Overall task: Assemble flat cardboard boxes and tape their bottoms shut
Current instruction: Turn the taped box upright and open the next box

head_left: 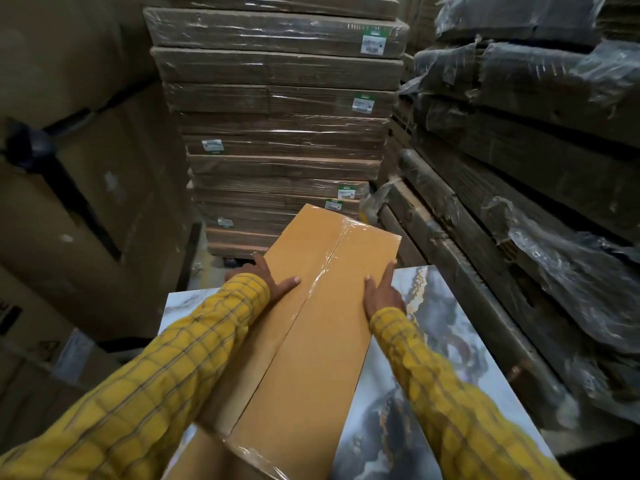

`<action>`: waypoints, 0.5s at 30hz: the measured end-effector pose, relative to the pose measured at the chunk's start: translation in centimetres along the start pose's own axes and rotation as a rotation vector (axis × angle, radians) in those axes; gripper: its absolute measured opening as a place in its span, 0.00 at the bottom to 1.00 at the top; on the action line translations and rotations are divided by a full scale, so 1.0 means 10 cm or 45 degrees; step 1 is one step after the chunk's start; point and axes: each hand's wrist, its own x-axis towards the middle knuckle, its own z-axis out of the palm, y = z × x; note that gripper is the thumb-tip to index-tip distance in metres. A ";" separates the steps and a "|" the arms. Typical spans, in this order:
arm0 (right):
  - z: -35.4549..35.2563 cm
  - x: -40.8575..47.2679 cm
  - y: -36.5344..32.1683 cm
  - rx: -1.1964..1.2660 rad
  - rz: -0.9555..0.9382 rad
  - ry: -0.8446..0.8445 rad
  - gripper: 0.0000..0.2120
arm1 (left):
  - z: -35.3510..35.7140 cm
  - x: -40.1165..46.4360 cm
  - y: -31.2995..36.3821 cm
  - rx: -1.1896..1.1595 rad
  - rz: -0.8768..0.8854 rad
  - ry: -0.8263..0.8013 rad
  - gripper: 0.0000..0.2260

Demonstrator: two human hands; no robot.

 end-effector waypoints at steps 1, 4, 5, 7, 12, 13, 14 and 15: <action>0.06 -0.16 0.04 0.049 0.039 0.013 0.37 | -0.01 0.01 -0.04 -0.121 0.045 0.000 0.60; 0.15 -0.47 0.14 0.155 0.190 -0.016 0.41 | -0.03 -0.03 -0.14 -0.540 0.093 -0.047 0.56; 0.15 -0.49 0.15 0.174 0.216 -0.043 0.41 | -0.04 -0.06 -0.15 -0.606 0.083 -0.055 0.56; 0.07 -0.51 0.11 0.223 0.219 -0.066 0.43 | -0.09 -0.13 -0.12 -0.627 0.082 -0.036 0.56; -0.42 -0.32 -0.34 0.315 0.032 -0.024 0.50 | -0.60 -0.26 -0.07 -0.770 0.062 0.149 0.52; -0.54 -0.25 -0.49 0.332 -0.021 0.005 0.51 | -0.75 -0.25 -0.08 -0.807 0.058 0.195 0.53; -0.67 -0.19 -0.64 0.353 -0.077 0.031 0.51 | -0.91 -0.27 -0.09 -0.841 0.051 0.238 0.54; -0.80 -0.14 -0.80 0.373 -0.143 0.053 0.50 | -1.07 -0.28 -0.10 -0.884 0.045 0.285 0.55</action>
